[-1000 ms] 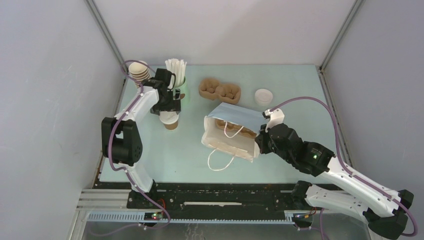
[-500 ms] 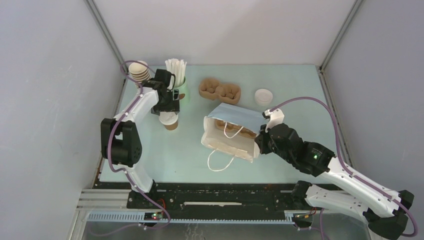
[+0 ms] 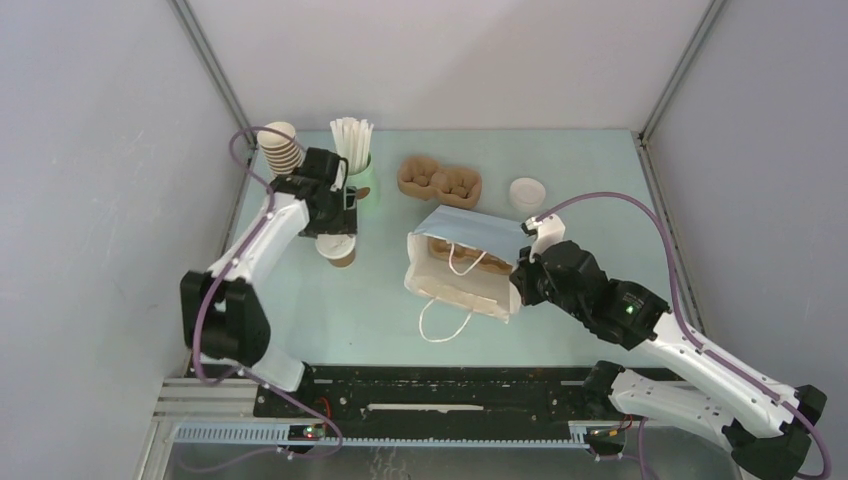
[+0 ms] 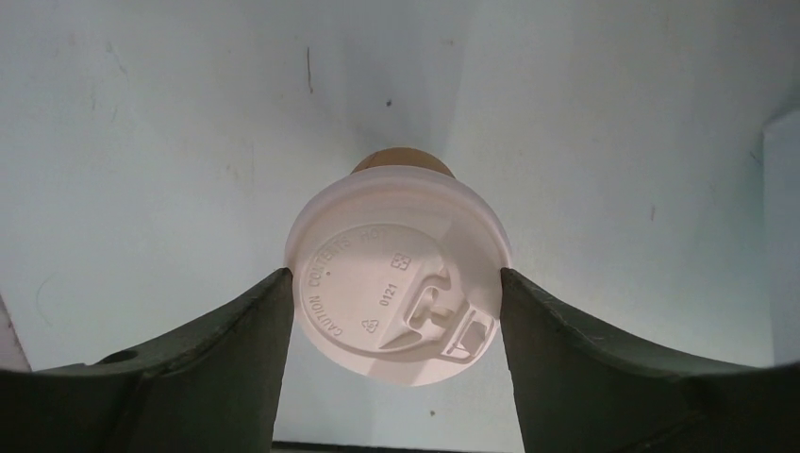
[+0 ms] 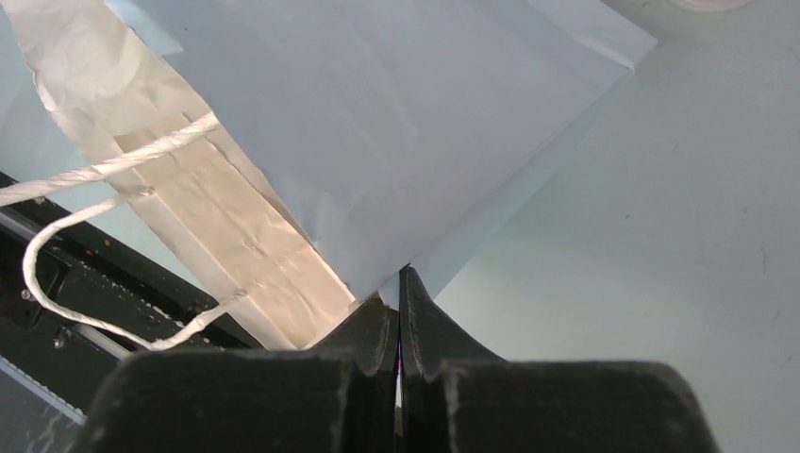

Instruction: Pack the takeout coffee

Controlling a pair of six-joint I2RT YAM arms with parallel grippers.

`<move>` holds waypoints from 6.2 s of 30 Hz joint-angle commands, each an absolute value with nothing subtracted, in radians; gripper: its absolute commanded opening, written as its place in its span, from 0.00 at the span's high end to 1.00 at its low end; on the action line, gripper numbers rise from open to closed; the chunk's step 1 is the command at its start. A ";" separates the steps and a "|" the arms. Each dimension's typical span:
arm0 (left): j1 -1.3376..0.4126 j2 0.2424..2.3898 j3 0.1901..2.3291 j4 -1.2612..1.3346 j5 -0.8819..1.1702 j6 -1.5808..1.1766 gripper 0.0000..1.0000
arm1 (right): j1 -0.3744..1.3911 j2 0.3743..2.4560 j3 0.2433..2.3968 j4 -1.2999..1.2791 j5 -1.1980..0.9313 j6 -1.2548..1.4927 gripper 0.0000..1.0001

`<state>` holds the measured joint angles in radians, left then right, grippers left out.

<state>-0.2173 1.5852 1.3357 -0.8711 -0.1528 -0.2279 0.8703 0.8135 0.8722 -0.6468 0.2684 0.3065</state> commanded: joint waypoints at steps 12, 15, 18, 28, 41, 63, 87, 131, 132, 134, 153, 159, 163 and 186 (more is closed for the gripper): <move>-0.522 0.790 1.197 -0.876 -0.061 -0.189 0.45 | 0.807 0.848 0.958 -0.575 0.039 0.106 1.00; -0.631 0.694 1.201 -0.862 -0.083 -0.188 0.46 | 0.789 0.852 0.970 -0.565 0.011 0.103 1.00; -0.716 0.670 1.230 -0.864 -0.120 -0.192 0.47 | 0.778 0.869 0.989 -0.585 0.034 0.124 1.00; -1.045 0.831 1.338 -0.831 -0.201 -0.166 0.49 | 0.772 0.886 1.061 -0.790 0.310 0.363 1.00; -1.210 1.019 1.341 -0.713 -0.247 0.089 0.51 | 0.760 0.868 1.083 -0.805 0.254 0.283 1.00; -1.381 1.352 1.390 -0.734 -0.494 0.423 0.52 | 0.726 0.890 1.083 -0.746 0.091 0.151 1.00; -1.262 1.386 1.279 -0.647 -0.426 0.472 0.50 | 0.578 0.879 1.009 -0.645 -0.289 0.040 1.00; -1.185 1.256 1.022 -0.427 -0.393 0.512 0.51 | 0.696 0.928 0.985 -0.619 -0.237 -0.035 1.00; -1.184 1.256 1.014 -0.419 -0.388 0.512 0.51 | 0.706 0.932 0.980 -0.624 -0.227 -0.031 1.00; -1.185 1.267 1.010 -0.415 -0.376 0.505 0.51 | 0.729 0.920 0.962 -0.619 -0.198 -0.037 1.00; -1.172 1.243 0.995 -0.530 -0.481 0.378 0.52 | 0.960 0.872 0.909 -0.603 0.171 -0.082 1.00; -1.172 1.297 1.009 -0.457 -0.508 0.353 0.53 | 0.968 0.852 0.894 -0.557 0.204 -0.008 1.00; -1.172 1.323 1.014 -0.418 -0.490 0.313 0.54 | 0.966 0.828 0.882 -0.524 0.294 0.164 0.85; -1.172 1.335 1.035 -0.414 -0.511 0.270 0.55 | 1.171 0.977 0.833 -0.546 0.758 0.570 0.84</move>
<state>-1.1767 1.3373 1.0210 -0.4294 -0.4915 0.3031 1.1240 0.9310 0.8513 -0.5964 0.6418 0.5468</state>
